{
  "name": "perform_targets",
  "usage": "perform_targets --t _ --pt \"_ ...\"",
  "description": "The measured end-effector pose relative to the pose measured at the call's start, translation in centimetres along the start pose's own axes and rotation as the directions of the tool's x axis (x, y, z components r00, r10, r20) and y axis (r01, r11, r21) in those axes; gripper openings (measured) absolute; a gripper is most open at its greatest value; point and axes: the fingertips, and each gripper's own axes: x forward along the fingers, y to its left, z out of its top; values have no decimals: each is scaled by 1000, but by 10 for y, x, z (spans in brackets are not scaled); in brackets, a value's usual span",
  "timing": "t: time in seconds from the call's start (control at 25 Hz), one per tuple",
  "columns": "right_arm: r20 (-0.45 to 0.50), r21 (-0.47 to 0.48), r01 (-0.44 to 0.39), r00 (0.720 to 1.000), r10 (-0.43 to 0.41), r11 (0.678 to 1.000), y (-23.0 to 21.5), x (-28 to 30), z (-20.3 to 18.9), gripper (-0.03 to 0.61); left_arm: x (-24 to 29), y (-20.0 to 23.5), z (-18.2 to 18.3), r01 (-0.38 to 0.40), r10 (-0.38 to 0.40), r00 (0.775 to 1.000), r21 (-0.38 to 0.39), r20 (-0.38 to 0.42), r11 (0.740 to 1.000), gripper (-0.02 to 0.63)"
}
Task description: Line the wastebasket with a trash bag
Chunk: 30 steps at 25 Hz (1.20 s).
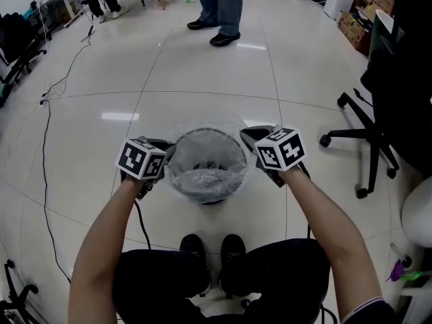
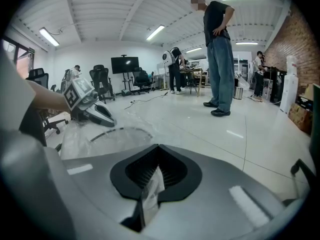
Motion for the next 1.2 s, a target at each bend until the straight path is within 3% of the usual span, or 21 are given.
perform_targets --t 0.2,0.56,1.2 --pt "-21 5 -3 1000 4 1000 0 12 -11 2 4 10 -7 -5 5 1000 -11 -3 1000 11" --pt "-36 54 -12 999 14 998 -9 24 -28 2 8 26 -18 9 -6 999 -112 33 994 12" --pt "-112 79 -27 993 36 996 -18 36 -62 2 22 33 -49 6 -12 997 -77 -71 997 16"
